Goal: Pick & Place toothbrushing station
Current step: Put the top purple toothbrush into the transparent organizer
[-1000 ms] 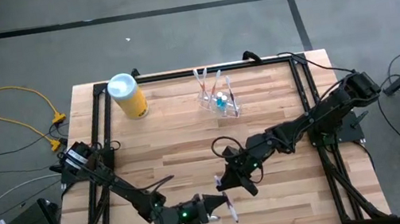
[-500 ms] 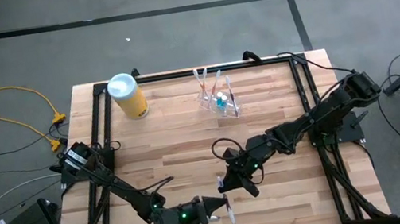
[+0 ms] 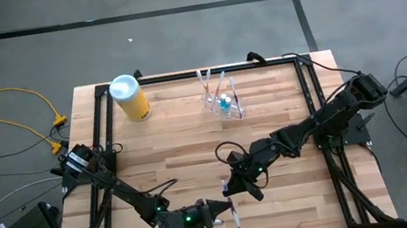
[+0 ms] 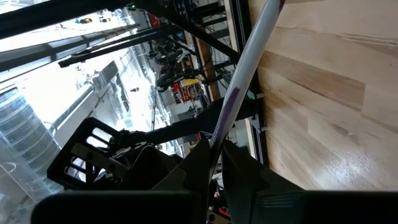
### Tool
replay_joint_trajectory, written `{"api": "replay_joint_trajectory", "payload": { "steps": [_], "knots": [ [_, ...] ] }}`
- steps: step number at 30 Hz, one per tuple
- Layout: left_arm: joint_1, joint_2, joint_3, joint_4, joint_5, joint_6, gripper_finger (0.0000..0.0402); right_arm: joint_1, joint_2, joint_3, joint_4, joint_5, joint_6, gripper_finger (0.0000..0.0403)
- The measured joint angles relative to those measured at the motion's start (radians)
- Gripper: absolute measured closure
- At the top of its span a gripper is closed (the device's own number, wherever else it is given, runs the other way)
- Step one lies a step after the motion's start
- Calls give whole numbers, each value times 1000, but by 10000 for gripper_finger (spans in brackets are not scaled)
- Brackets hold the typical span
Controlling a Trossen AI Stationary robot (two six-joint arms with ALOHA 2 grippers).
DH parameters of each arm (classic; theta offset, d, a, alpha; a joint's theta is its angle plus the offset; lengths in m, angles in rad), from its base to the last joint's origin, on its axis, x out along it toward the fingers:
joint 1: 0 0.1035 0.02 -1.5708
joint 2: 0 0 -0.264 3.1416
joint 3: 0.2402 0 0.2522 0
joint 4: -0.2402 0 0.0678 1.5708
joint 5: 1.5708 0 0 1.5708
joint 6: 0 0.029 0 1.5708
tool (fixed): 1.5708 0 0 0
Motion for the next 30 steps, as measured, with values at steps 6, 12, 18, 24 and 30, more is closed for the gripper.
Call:
{"api": "replay_joint_trajectory", "payload": {
  "steps": [6,12,18,24,30],
  "knots": [
    [-2,0,0,-7,6,3,375,24,0,0,-17,-1,26,395],
    [-9,0,0,-5,3,19,375,46,-1,0,-38,19,44,395],
    [-12,0,0,0,-51,-16,375,47,-1,1,-103,85,33,395],
    [-29,0,0,3,-98,-186,375,-4,-2,1,-165,165,-64,395],
    [-60,0,0,5,-143,-323,375,-105,-63,2,-225,261,-224,395]
  ]
}}
